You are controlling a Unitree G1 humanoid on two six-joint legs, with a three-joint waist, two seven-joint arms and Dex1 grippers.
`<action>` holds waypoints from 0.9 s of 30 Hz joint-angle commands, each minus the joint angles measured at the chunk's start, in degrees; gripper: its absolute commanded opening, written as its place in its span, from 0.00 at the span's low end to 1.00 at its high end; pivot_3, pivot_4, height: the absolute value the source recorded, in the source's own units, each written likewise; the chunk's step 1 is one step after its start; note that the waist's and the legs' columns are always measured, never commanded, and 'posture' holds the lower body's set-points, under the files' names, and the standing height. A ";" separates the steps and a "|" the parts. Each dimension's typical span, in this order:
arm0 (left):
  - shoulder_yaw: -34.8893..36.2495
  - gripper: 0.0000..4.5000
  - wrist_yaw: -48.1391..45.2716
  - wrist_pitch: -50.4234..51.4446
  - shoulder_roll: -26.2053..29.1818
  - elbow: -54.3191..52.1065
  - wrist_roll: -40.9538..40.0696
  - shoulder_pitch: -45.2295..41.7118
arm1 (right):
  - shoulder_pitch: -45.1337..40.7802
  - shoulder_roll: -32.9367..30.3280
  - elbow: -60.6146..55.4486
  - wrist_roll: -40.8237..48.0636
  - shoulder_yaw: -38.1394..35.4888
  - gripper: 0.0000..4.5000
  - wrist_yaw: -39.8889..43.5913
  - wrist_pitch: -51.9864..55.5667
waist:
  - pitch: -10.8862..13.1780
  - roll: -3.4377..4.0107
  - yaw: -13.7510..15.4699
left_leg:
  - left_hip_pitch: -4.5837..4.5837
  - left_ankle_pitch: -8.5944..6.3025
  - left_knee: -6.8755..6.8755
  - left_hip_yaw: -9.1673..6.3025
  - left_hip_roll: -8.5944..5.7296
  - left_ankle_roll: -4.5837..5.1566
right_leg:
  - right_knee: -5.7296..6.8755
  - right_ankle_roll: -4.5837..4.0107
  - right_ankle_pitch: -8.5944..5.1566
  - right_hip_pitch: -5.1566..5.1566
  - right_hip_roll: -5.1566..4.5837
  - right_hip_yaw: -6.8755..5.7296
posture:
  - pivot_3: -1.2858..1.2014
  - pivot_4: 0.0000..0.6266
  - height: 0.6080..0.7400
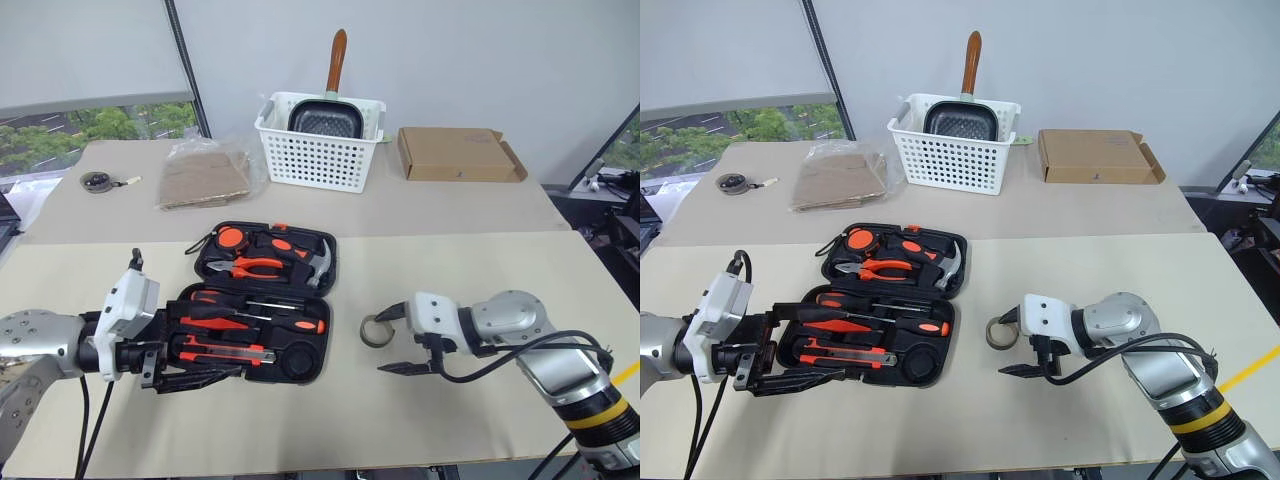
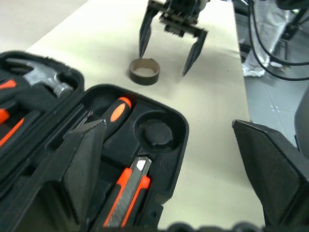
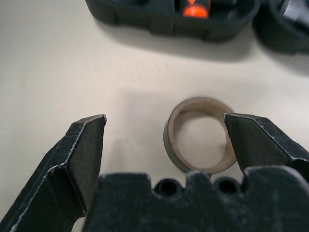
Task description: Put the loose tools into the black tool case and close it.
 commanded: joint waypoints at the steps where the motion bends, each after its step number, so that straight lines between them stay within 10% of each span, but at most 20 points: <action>1: -0.60 1.00 -0.51 0.75 0.74 -0.37 0.04 -2.35 | -2.39 0.05 -3.36 -2.11 2.18 0.76 -0.47 3.48 | 0.00 0.00 0.01 | 0.00 0.00 0.00 0.00 0.00 -0.01 | 0.00 0.00 0.00 0.00 0.00 0.00 | 0.52 0.24 0.70; 11: -0.55 1.00 0.12 2.70 0.33 -1.53 -0.58 -3.65 | -4.56 1.46 -3.18 -3.12 3.78 0.01 -0.90 4.80 | 0.01 -0.03 0.01 | 0.00 0.30 0.01 0.00 -0.02 0.04 | 0.00 0.00 0.00 0.01 0.01 0.01 | 0.52 0.24 0.70; 27: 3.65 1.00 -0.67 -0.80 -1.34 4.06 6.19 2.59 | -15.53 11.17 -1.80 -0.56 10.27 0.01 2.42 1.90 | 0.01 -0.04 -0.10 | 0.01 0.36 0.01 -0.02 0.00 0.13 | 0.10 -0.02 0.00 -0.02 0.07 0.00 | 0.52 0.24 0.70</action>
